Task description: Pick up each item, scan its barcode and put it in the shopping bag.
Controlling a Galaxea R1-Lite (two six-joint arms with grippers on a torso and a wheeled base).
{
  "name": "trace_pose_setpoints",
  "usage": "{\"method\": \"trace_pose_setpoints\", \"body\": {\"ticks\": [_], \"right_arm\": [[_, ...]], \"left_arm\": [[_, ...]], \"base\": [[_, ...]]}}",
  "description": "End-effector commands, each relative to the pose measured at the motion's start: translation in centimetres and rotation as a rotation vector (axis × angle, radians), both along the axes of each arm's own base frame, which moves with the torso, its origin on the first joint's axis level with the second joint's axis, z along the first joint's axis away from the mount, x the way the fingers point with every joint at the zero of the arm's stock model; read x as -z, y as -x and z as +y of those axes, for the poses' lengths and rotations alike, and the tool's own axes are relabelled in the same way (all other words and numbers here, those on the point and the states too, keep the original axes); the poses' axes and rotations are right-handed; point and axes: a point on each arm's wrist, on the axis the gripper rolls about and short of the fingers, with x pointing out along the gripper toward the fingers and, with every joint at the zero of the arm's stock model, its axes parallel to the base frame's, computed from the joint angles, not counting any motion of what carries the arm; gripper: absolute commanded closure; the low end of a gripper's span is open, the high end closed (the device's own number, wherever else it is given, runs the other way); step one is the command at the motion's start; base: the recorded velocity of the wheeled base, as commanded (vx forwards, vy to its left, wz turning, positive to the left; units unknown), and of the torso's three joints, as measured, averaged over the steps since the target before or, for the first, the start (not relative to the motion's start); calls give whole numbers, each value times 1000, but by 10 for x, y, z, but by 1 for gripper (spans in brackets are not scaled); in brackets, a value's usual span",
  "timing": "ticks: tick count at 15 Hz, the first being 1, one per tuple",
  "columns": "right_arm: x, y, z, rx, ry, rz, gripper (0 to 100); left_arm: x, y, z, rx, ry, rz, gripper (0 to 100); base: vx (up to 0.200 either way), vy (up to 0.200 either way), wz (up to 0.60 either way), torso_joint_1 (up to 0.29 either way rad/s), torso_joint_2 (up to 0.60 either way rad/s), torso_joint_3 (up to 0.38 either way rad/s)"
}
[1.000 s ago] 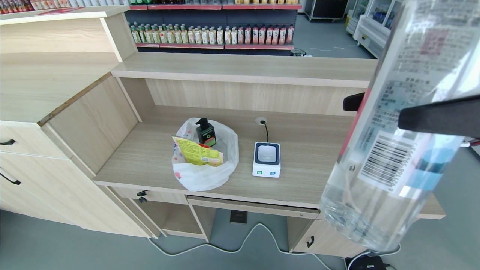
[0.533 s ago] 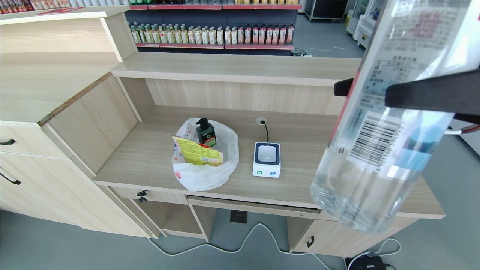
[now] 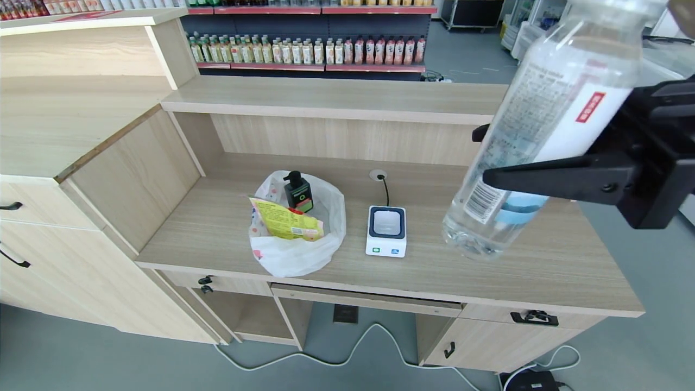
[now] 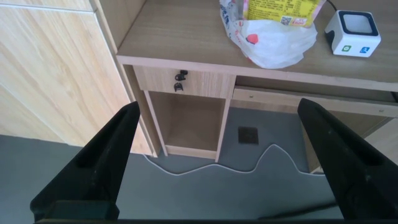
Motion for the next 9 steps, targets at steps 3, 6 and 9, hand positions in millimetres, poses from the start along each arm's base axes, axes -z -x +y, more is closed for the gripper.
{"method": "trace_pose_setpoints", "body": {"ticks": [3,6,9], "right_arm": [[37,-26,-44,293,58,-85,100],[57,-24,-63,385,60,-94,100],[77,-28,-94,531,77,-57,100]], "left_arm": [[0,0,0,0,0,0,0],[0,0,0,0,0,0,0],[0,0,0,0,0,0,0]], "base": [[0,0,0,0,0,0],[0,0,0,0,0,0],[0,0,0,0,0,0]]}}
